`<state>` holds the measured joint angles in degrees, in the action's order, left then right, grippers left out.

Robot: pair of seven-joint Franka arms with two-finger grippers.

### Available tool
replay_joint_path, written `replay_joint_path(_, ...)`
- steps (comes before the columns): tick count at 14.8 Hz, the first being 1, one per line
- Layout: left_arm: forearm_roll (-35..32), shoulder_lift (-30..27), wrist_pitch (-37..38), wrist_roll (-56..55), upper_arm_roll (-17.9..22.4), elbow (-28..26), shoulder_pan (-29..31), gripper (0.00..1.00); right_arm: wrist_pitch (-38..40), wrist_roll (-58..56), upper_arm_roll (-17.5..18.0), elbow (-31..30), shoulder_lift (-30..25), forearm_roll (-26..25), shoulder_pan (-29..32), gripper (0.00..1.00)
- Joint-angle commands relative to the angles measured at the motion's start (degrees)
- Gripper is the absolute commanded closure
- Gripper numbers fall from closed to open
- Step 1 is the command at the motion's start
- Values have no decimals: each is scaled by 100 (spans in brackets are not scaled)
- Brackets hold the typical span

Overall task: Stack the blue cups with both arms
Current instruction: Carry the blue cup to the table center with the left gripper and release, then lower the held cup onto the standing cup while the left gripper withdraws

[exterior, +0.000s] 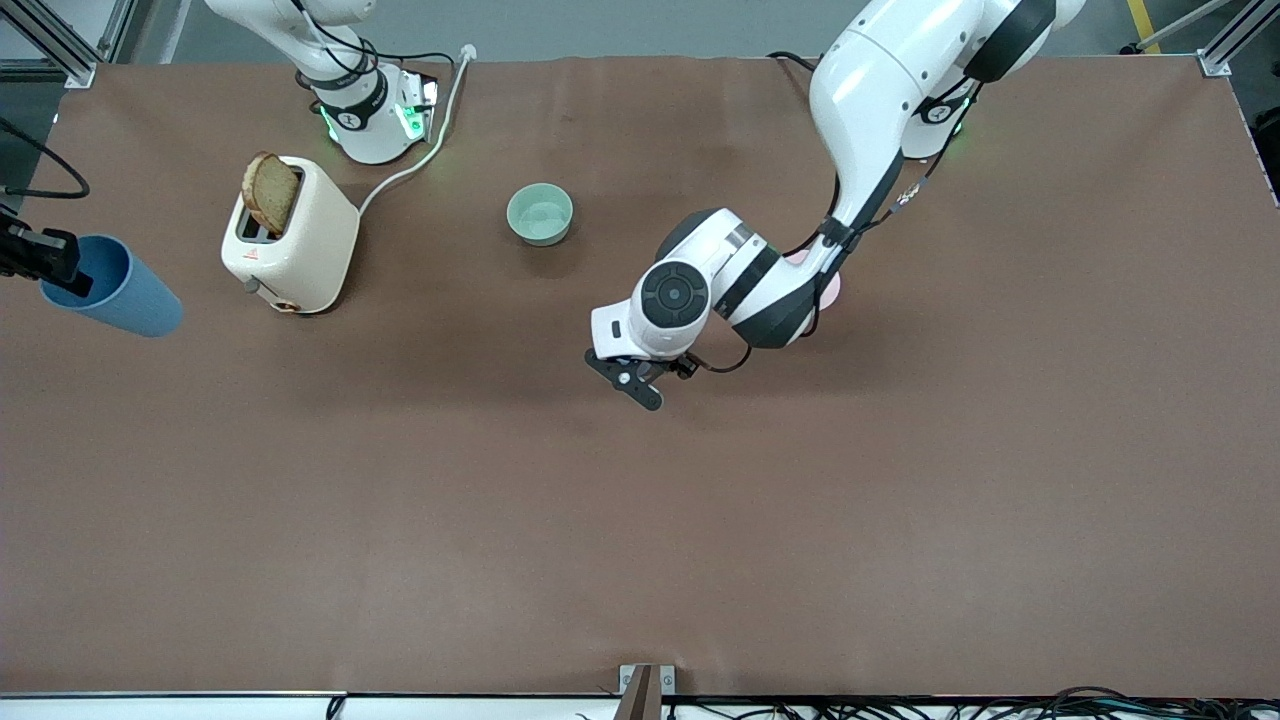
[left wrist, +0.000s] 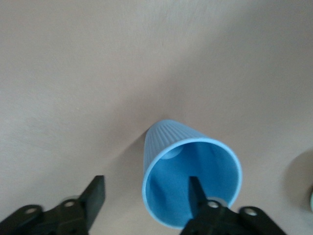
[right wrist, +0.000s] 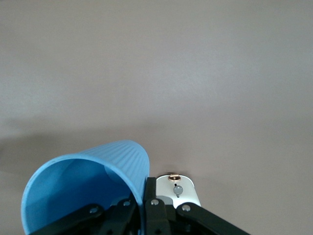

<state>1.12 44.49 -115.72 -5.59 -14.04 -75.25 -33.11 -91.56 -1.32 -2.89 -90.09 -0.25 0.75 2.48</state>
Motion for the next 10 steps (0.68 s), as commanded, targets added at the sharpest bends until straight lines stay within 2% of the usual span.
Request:
replay_joint_path(1,20,-589,146,31,24,-60,181,0,7,132,52,18,-19,65,-290,96)
replay_joint_path(3,125,-906,399,23,-11,-52,524,0,-10,639,61,9,-19,118,-642,98)
replay_joint_path(6,179,-1468,954,23,129,-43,989,0,-168,1693,61,-87,-10,206,-1528,99)
replay_joint_path(10,-901,-1944,1086,31,156,-69,1982,0,-1010,3714,61,-474,200,206,-2820,99)
